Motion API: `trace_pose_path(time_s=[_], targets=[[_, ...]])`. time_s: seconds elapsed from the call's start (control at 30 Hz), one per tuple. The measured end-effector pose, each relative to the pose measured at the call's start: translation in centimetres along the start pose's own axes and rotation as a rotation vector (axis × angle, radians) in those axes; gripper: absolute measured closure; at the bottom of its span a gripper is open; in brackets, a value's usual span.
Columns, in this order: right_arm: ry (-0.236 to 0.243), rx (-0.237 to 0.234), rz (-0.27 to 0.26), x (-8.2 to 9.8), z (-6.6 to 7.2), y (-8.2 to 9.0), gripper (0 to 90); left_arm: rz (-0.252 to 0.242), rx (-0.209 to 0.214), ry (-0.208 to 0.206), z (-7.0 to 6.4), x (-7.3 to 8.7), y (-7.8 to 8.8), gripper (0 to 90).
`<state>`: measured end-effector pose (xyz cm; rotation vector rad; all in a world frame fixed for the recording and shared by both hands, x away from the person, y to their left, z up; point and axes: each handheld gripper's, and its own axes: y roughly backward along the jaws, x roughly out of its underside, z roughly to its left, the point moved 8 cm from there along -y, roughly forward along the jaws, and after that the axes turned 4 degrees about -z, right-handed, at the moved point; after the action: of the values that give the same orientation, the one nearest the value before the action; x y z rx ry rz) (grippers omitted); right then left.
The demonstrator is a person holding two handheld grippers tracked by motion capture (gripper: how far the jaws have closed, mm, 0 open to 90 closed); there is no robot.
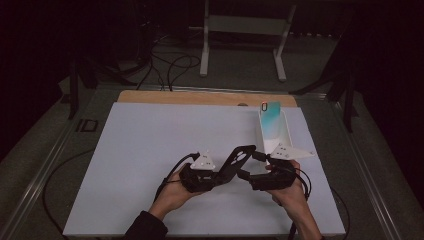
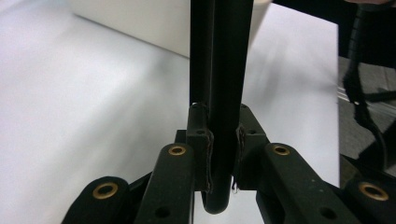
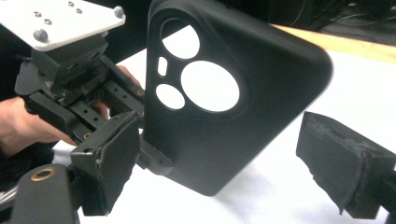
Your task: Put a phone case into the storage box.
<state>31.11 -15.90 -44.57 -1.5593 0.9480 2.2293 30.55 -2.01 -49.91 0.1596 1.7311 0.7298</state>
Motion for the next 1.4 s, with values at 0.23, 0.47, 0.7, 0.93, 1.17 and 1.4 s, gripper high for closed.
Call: trace_pose_path(time_s=[0.23,0.47,0.7,0.93,1.17,1.4], targets=[[-0.032,0.029,-0.024,-0.4,-0.3,0.0,10.0,0.000,-0.029,0.017,0.4,0.3,0.2,80.4],[-0.073,0.053,-0.070,-1.2,-0.1,-0.1,9.5,-0.022,-0.066,0.028,0.6,0.1,0.3,80.4],[-0.100,0.054,-0.114,-2.6,0.8,-0.8,9.6,-0.038,-0.082,0.034,0.7,0.0,0.4,80.5],[-0.150,0.100,-0.137,-2.8,0.5,-1.7,9.6,-0.059,-0.094,0.033,0.7,-0.1,0.7,80.6],[-0.224,0.083,-0.167,-2.9,0.1,-2.5,9.5,-0.067,-0.089,0.027,0.5,-0.2,0.7,80.8],[-0.259,0.052,-0.200,-3.1,-0.1,-3.3,9.2,-0.077,-0.073,0.019,0.2,-0.3,0.7,80.8]])
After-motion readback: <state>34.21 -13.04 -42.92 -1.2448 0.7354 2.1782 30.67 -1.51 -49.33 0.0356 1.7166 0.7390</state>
